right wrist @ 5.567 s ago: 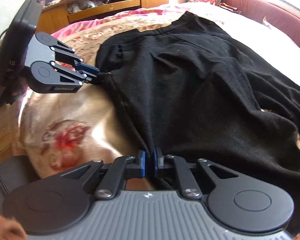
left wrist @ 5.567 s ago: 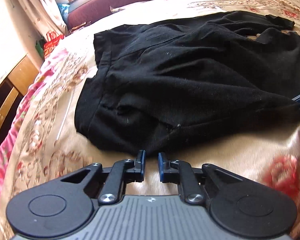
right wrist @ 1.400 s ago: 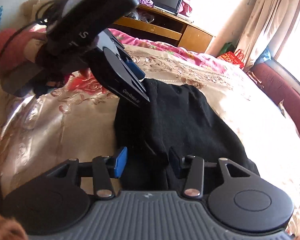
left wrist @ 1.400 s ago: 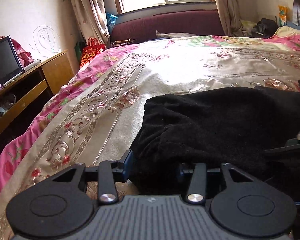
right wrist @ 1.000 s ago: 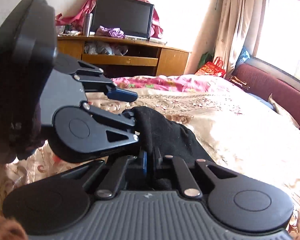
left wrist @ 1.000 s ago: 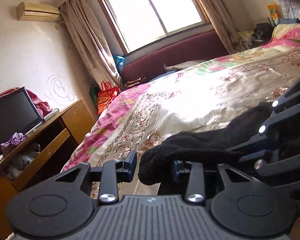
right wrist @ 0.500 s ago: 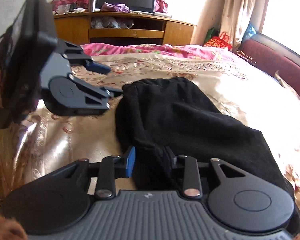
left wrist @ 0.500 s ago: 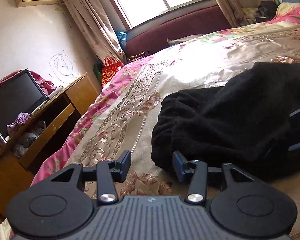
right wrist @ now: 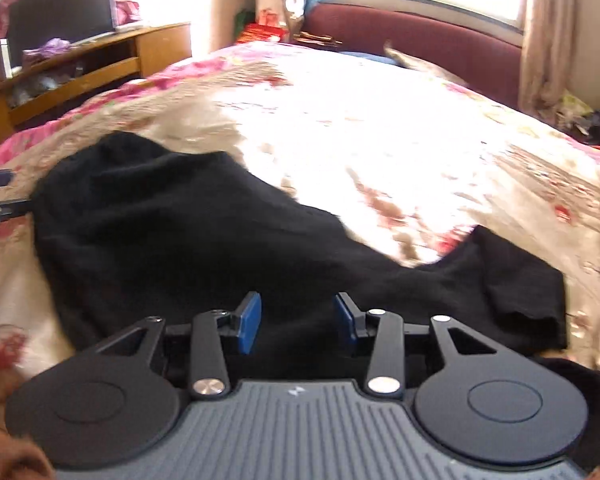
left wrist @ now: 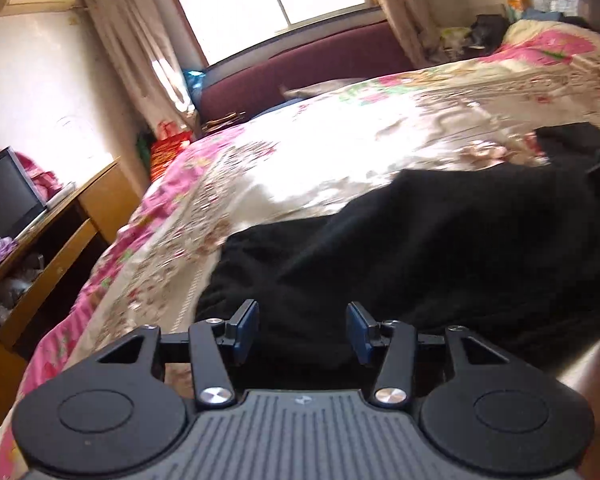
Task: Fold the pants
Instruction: 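Grasp a pant leg hem with the right gripper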
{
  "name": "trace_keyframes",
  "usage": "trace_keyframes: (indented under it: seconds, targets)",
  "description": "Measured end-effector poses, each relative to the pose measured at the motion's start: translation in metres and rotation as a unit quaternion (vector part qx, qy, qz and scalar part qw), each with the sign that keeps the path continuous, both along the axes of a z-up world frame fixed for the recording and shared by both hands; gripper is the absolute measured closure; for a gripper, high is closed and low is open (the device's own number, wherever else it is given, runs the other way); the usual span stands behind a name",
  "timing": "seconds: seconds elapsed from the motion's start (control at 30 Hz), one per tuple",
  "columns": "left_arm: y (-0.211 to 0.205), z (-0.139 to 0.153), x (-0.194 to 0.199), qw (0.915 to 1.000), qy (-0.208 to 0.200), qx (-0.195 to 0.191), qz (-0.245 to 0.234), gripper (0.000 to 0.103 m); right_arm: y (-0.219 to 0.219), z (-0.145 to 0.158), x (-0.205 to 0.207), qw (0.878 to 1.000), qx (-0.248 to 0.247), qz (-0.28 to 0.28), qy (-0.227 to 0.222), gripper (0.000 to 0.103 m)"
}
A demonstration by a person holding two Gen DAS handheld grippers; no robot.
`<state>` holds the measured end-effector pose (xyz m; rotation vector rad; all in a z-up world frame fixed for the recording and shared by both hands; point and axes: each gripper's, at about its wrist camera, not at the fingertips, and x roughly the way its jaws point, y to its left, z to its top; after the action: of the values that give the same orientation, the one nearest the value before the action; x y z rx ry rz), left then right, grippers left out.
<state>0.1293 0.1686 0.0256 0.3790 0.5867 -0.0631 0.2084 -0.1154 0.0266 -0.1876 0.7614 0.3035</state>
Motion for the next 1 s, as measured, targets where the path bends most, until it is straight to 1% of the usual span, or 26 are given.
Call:
trace_keyframes:
  seconds: [0.07,0.13,0.2,0.23,0.3,0.37,0.43,0.5,0.63,0.7,0.8,0.87,0.9,0.97,1.0]
  targets:
    - [-0.034,-0.004,0.004,0.9988,0.008,-0.017,-0.044,0.039,-0.041,-0.004,0.009,0.998,-0.004,-0.057,0.010,0.061]
    - [-0.072,-0.013,0.011,0.9953,0.020,-0.035,-0.089,0.038,-0.083,-0.010,0.019,0.992,0.026,-0.121,0.036,0.061]
    - [-0.105,-0.022,0.018,0.9915,0.034,-0.045,-0.117,0.038,-0.119,-0.015,0.029,0.981,0.085,-0.165,0.058,0.061]
    - [-0.120,-0.026,0.022,0.9893,0.040,-0.049,-0.132,0.038,-0.136,-0.018,0.033,0.973,0.125,-0.184,0.066,0.059]
    - [-0.144,-0.031,0.026,0.9861,0.051,-0.046,-0.151,0.038,-0.149,-0.026,0.045,0.958,0.190,-0.199,0.080,0.059]
    - [-0.165,-0.035,0.027,0.9853,0.059,-0.031,-0.157,0.038,-0.157,-0.031,0.053,0.947,0.225,-0.213,0.087,0.059]
    - [-0.172,-0.038,0.029,0.9848,0.069,-0.030,-0.157,0.038,-0.162,-0.035,0.059,0.939,0.250,-0.220,0.090,0.059]
    - [-0.171,-0.037,0.030,0.9843,0.077,-0.039,-0.154,0.038,-0.167,-0.038,0.062,0.930,0.275,-0.228,0.085,0.059]
    - [-0.167,-0.035,0.029,0.9836,0.079,-0.049,-0.154,0.038,-0.178,-0.038,0.065,0.919,0.299,-0.248,0.071,0.059]
    - [-0.167,-0.035,0.029,0.9834,0.078,-0.050,-0.156,0.038,-0.181,-0.035,0.064,0.917,0.305,-0.248,0.066,0.059]
    - [-0.171,-0.037,0.031,0.9834,0.076,-0.043,-0.159,0.038,-0.181,-0.038,0.070,0.918,0.296,-0.253,0.069,0.059]
    - [-0.172,-0.037,0.030,0.9834,0.074,-0.042,-0.160,0.038,-0.181,-0.043,0.076,0.914,0.298,-0.268,0.070,0.060]
    - [-0.173,-0.036,0.031,0.9835,0.073,-0.042,-0.160,0.038,-0.181,-0.045,0.079,0.912,0.299,-0.274,0.067,0.065]
    - [-0.174,-0.036,0.030,0.9837,0.072,-0.036,-0.161,0.038,-0.179,-0.044,0.082,0.912,0.287,-0.285,0.062,0.096]
    - [-0.175,-0.036,0.029,0.9837,0.070,-0.032,-0.163,0.038,-0.179,-0.042,0.084,0.913,0.283,-0.286,0.063,0.097]
